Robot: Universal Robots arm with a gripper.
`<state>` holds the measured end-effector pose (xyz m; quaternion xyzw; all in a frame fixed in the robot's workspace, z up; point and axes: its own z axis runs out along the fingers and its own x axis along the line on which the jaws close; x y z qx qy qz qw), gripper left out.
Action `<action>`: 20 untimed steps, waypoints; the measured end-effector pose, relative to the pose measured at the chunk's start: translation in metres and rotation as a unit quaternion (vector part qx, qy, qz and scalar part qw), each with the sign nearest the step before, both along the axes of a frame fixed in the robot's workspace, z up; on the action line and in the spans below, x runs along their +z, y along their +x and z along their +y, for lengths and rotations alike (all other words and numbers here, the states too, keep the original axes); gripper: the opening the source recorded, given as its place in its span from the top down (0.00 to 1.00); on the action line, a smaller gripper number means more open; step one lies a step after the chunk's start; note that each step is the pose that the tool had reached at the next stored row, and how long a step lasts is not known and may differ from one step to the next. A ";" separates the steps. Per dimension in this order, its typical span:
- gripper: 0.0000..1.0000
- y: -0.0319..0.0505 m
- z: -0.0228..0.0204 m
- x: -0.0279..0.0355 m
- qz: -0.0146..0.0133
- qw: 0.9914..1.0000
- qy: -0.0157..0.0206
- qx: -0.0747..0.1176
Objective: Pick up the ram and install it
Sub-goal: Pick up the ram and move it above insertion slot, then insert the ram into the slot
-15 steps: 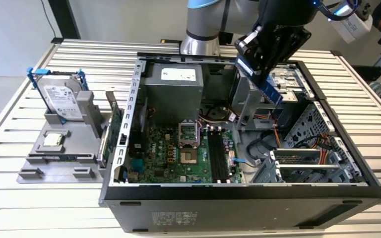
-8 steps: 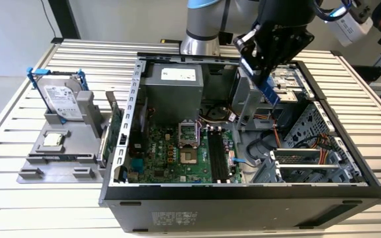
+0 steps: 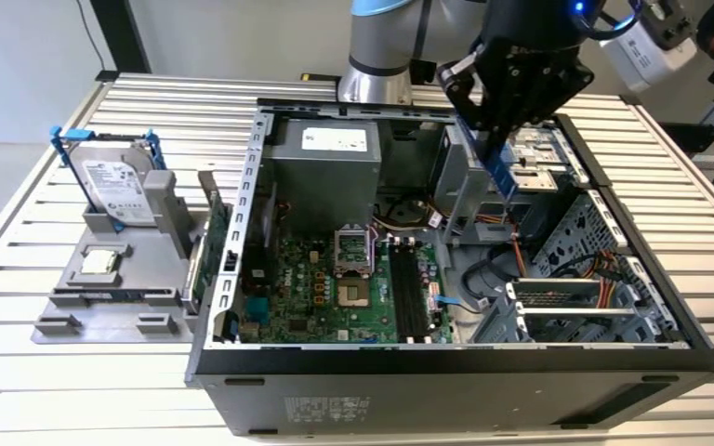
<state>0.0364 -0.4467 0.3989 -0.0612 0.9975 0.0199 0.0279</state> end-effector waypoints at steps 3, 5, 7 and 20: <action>1.00 0.0000 0.0000 -0.0001 0.000 1.000 0.000 -0.024; 1.00 0.0000 0.0000 -0.0002 0.000 0.999 0.000 -0.040; 1.00 0.0000 0.0000 -0.0003 0.000 0.998 0.000 -0.055; 1.00 0.0000 0.0000 -0.0034 0.023 0.997 -0.004 -0.078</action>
